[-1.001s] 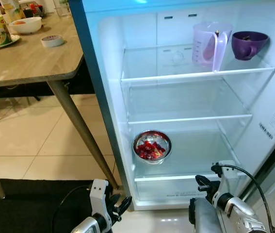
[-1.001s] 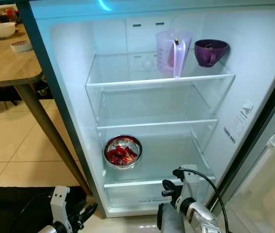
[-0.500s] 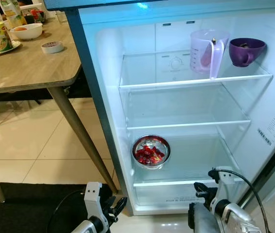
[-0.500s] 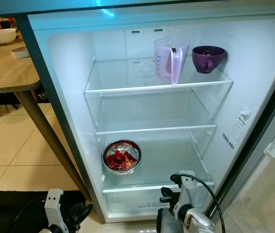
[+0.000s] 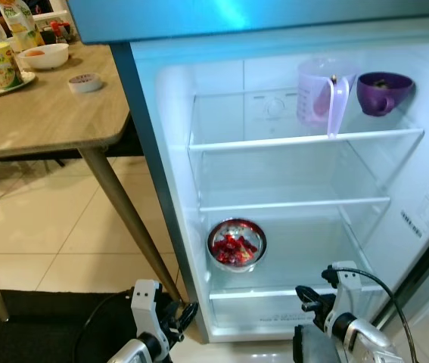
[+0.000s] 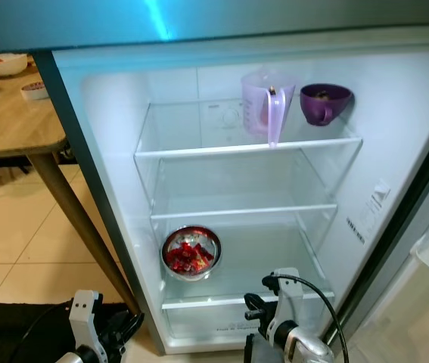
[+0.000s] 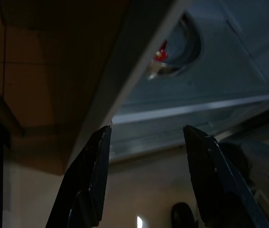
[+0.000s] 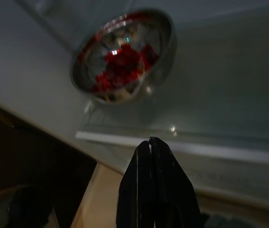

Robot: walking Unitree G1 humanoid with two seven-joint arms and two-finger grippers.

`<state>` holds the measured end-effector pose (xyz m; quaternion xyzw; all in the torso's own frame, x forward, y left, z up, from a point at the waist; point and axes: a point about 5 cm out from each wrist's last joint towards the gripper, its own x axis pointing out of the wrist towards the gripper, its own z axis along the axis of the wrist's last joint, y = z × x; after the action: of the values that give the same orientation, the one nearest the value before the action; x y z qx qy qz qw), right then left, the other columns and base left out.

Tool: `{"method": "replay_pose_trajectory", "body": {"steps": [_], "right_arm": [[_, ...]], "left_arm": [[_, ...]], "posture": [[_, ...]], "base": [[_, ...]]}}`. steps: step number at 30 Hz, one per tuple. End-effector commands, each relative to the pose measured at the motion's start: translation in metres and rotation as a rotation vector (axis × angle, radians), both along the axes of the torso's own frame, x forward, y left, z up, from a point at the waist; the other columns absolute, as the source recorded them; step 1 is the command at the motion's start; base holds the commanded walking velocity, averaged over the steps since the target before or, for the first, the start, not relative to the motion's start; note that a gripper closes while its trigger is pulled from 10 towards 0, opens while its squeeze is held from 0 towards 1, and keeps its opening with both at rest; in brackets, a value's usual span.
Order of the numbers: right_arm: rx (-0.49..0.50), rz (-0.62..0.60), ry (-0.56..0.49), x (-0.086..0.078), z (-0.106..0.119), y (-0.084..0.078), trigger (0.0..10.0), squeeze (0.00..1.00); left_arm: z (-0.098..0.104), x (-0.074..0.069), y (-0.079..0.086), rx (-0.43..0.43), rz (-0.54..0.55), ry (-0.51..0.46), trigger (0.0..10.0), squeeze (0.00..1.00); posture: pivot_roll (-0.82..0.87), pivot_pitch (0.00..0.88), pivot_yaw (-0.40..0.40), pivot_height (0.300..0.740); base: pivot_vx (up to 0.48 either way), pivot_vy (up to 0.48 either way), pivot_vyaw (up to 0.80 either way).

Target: Restocking fridge

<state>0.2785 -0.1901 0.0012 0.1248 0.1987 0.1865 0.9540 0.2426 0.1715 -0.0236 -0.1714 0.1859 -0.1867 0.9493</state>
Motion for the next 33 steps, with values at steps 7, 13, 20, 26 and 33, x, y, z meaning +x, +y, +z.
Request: {"method": "replay_pose_trajectory", "body": {"steps": [7, 13, 20, 26, 33], "right_arm": [[-0.008, -0.049, 0.006, 0.003, -0.001, 0.001, 10.0, 0.0], [0.094, -0.054, -0.049, 0.002, 0.005, -0.002, 10.0, 1.0], [0.007, -0.085, 0.007, 0.004, 0.001, -0.005, 10.0, 0.62], [0.021, -0.088, 0.006, 0.004, 0.002, -0.006, 10.0, 0.0], [0.094, -0.042, -0.052, 0.005, 0.007, -0.003, 10.0, 0.0]], "left_arm": [[-0.008, -0.008, 0.006, 0.035, 0.034, 0.052, 10.0, 0.0], [-0.013, -0.016, 0.008, 0.03, 0.043, 0.077, 10.0, 0.0], [-0.016, -0.02, 0.007, 0.024, 0.031, 0.093, 10.0, 0.0], [-0.02, -0.022, 0.005, 0.03, 0.034, 0.129, 10.0, 0.0], [-0.021, -0.023, 0.007, 0.043, 0.035, 0.14, 10.0, 0.0]], "posture": [[-0.07, 0.033, 0.061, 0.603], [-0.06, 0.034, 0.06, 0.603], [-0.06, 0.035, 0.059, 0.603], [-0.06, 0.035, 0.06, 0.603], [-0.06, 0.034, 0.058, 0.607]], "base": [[0.0, 0.0, 0.0], [0.0, 0.0, 0.0], [0.0, 0.0, 0.0], [-0.246, 0.0, 0.0], [0.0, 0.0, 0.0]]}}
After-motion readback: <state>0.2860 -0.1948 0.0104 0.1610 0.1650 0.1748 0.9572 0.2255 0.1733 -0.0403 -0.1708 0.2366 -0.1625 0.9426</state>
